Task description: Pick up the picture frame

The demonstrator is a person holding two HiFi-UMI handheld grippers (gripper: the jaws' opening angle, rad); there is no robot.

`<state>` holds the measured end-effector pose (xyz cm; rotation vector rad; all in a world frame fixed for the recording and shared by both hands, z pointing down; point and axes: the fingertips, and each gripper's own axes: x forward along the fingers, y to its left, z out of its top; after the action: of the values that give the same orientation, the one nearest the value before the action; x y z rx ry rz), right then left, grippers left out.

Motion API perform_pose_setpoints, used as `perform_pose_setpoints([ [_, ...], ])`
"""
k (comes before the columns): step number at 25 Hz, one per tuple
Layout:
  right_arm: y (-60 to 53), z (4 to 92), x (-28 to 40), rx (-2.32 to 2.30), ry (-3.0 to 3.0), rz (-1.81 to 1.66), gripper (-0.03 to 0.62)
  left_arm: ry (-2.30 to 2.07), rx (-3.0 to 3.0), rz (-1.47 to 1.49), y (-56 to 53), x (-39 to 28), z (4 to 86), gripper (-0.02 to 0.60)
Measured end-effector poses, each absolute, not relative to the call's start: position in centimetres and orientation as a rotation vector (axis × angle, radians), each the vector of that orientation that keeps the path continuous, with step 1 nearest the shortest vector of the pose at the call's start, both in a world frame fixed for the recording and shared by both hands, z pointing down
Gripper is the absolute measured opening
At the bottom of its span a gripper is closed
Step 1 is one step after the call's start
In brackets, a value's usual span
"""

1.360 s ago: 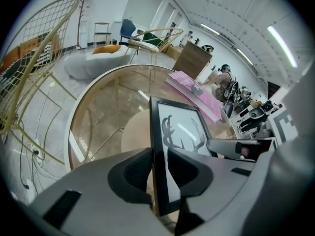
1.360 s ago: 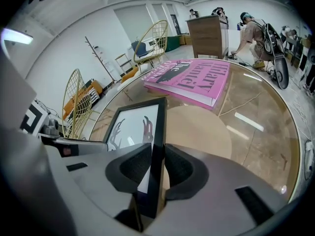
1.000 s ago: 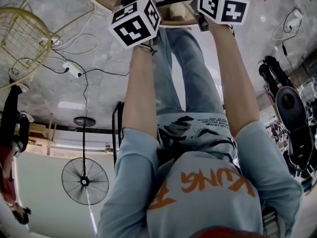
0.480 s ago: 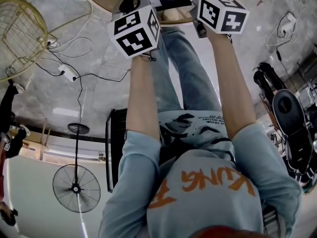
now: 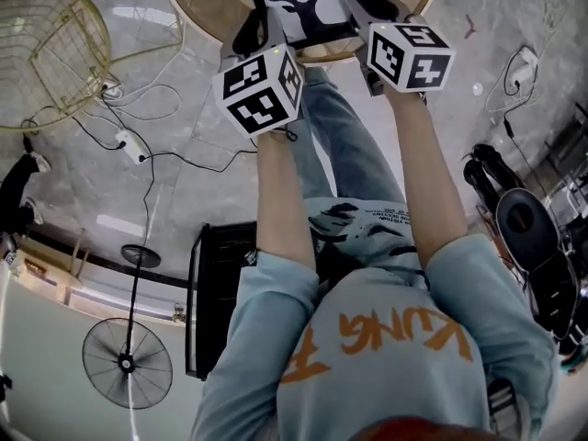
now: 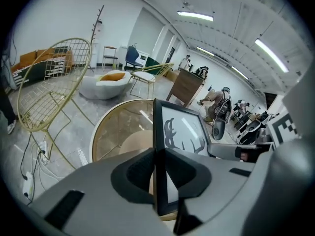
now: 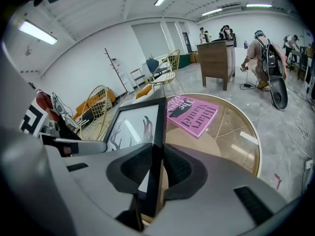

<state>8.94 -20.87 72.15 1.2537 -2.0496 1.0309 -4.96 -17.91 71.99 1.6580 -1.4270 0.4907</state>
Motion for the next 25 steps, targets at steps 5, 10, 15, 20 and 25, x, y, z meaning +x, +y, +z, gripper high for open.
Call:
perform_pose_setpoints([
  [5,-20.3,67.0,9.5,1.247,-2.101,0.971,0.069,-1.475,1.67,0.457,-16.8,-4.3,66.8,0.081],
  [10,-19.9,61.6,9.6,1.249,-2.143,0.928,0.069,-1.526,1.676,0.41,-16.4,-4.2,61.5,0.081],
  [15,-20.7,56.3,8.8,1.249,-2.213,0.863,0.069,-1.58,1.7,0.342,-16.8,-4.9,56.4,0.081],
  [20,-20.7,51.3,8.1,1.275,-2.239,0.799,0.069,-1.63,1.723,0.3,-17.0,-5.6,52.2,0.081],
  [25,-21.3,46.7,7.5,1.285,-2.315,0.756,0.071,-1.653,1.81,0.276,-18.2,-6.3,47.2,0.081],
])
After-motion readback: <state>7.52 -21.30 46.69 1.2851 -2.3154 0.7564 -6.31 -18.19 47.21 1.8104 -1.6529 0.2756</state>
